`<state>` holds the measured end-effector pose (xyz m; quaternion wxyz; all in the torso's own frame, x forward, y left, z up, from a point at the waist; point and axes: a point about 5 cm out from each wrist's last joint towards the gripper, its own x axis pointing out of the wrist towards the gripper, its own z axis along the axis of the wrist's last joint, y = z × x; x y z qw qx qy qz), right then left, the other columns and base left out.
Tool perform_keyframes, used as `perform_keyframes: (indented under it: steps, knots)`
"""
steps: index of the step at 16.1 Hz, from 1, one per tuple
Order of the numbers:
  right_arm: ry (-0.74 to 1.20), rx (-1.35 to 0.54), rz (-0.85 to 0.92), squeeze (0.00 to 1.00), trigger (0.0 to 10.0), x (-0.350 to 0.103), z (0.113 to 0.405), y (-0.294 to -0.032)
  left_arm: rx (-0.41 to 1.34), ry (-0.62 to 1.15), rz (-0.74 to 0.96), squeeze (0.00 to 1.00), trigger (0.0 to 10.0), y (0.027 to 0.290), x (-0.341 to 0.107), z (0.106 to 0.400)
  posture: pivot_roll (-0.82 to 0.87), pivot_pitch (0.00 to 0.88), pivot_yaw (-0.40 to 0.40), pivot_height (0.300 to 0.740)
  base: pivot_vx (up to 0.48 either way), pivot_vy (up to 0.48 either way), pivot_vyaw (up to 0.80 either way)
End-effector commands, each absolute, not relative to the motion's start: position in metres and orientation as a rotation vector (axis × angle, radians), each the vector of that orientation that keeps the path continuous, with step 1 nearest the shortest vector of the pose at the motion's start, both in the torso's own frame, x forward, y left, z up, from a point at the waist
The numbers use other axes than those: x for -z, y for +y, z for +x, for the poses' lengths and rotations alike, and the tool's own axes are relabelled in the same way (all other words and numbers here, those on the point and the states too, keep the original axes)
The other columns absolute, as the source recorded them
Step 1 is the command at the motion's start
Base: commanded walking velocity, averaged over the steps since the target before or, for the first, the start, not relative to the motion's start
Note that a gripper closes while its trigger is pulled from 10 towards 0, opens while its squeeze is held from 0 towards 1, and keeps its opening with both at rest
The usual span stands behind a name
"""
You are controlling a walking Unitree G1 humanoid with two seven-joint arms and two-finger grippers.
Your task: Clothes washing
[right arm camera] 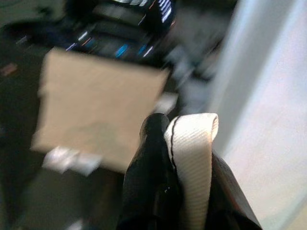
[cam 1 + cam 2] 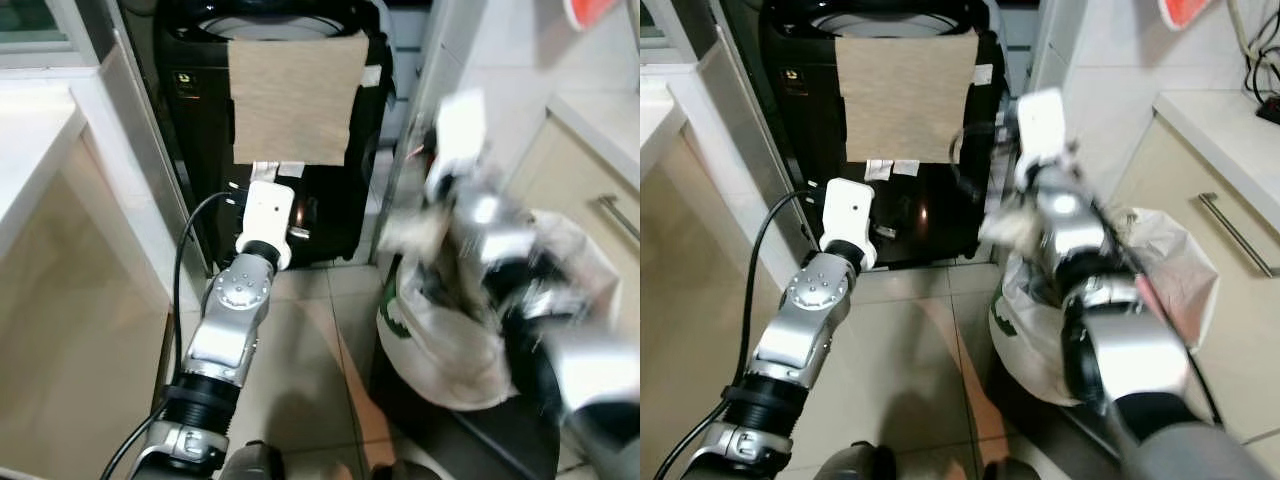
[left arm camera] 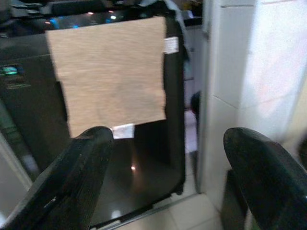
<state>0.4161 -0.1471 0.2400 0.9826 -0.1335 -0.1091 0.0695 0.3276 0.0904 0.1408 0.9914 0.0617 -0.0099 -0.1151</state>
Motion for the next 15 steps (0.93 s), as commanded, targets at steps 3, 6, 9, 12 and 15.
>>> perform_keyframes:
  steps: [3,6,9,12,15]
  knots:
    - [-0.463,-0.112,-0.31,0.0,0.0,-0.332,0.42,-0.13,0.258,-0.051,0.135,0.0,10.0,0.079,-0.149,0.333,-0.07,0.0,-0.014,0.74,0.0,0.0,0.0]
    - [-0.627,-0.121,-0.366,0.0,0.0,-0.406,0.409,-0.107,0.252,-0.061,0.132,0.0,10.0,0.078,-0.151,0.336,-0.06,0.0,-0.032,0.74,0.0,0.0,0.0]
    - [-0.765,-0.146,-0.371,0.0,0.0,-0.463,0.389,-0.088,0.238,-0.071,0.133,0.0,10.0,0.078,-0.151,0.338,-0.05,0.0,-0.05,0.74,0.0,0.0,0.0]
    - [-0.859,-0.236,-0.304,0.0,0.0,-0.493,0.371,-0.067,0.214,-0.07,0.137,0.0,10.0,0.081,-0.15,0.34,-0.05,0.0,-0.062,0.74,0.0,0.0,0.0]
    - [-0.908,-0.343,-0.182,0.0,0.0,-0.513,0.358,-0.057,0.108,-0.038,0.154,0.0,10.0,0.098,-0.145,0.344,-0.04,0.0,-0.075,0.74,0.0,0.0,0.0]
